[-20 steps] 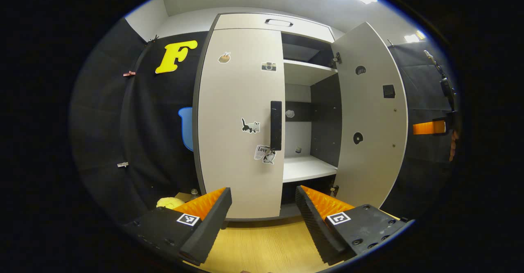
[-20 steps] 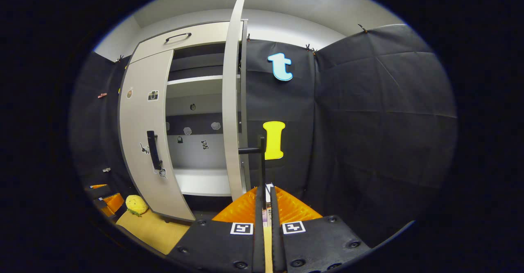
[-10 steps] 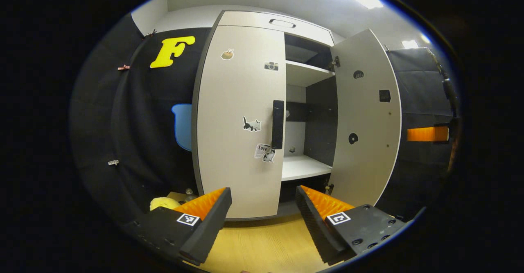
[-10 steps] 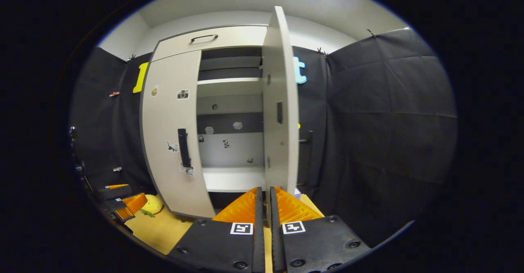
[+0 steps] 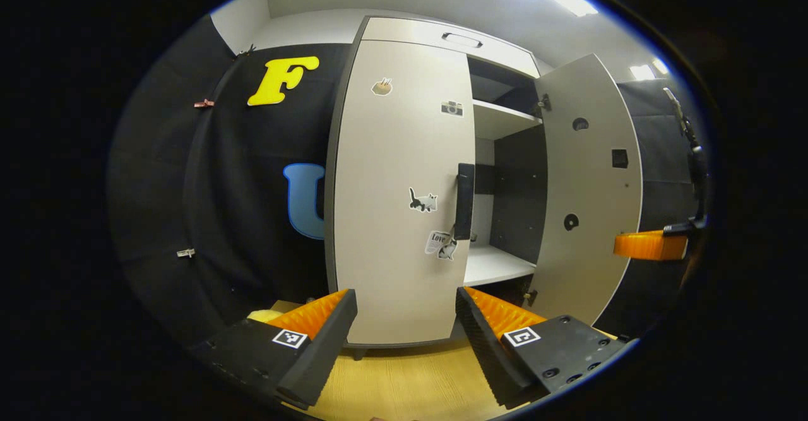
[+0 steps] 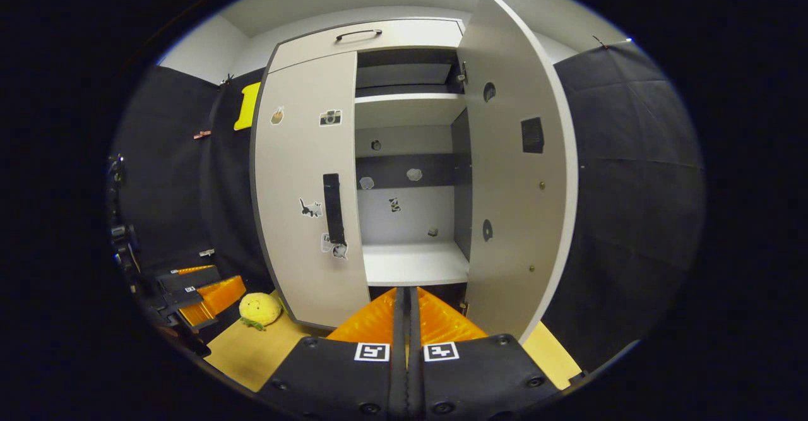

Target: Open the right door of the double-door shoe cabinet with the right hand, and open the left door with the left hand.

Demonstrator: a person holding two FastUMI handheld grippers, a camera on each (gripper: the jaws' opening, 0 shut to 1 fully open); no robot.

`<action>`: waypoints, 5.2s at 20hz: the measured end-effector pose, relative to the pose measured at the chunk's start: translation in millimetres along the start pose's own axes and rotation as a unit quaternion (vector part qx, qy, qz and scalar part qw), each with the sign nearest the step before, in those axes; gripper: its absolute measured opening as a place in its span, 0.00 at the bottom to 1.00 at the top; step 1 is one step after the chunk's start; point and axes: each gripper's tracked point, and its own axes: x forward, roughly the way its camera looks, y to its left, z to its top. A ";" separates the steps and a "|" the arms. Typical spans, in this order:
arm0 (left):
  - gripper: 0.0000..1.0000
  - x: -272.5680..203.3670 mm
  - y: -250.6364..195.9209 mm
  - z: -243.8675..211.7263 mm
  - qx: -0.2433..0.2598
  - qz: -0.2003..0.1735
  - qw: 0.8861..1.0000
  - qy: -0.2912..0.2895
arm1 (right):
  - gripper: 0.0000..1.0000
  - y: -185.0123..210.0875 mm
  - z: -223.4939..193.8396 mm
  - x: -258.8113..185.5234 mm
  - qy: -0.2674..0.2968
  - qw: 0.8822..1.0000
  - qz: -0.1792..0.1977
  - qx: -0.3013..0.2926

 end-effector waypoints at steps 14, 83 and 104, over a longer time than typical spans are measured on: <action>0.97 128.0 -47.5 64.9 -0.021 0.014 1.000 -0.015 | 0.98 -26.7 -24.5 24.0 -0.013 0.999 0.022 0.035; 0.06 -13.9 102.1 77.2 0.003 0.090 0.995 -0.043 | 0.98 -1.8 -50.7 -82.1 -0.008 0.999 -0.033 0.021; 0.05 -98.4 55.8 76.9 0.043 0.070 0.995 -0.051 | 0.98 -18.5 -20.9 -116.2 -0.027 0.999 -0.046 0.006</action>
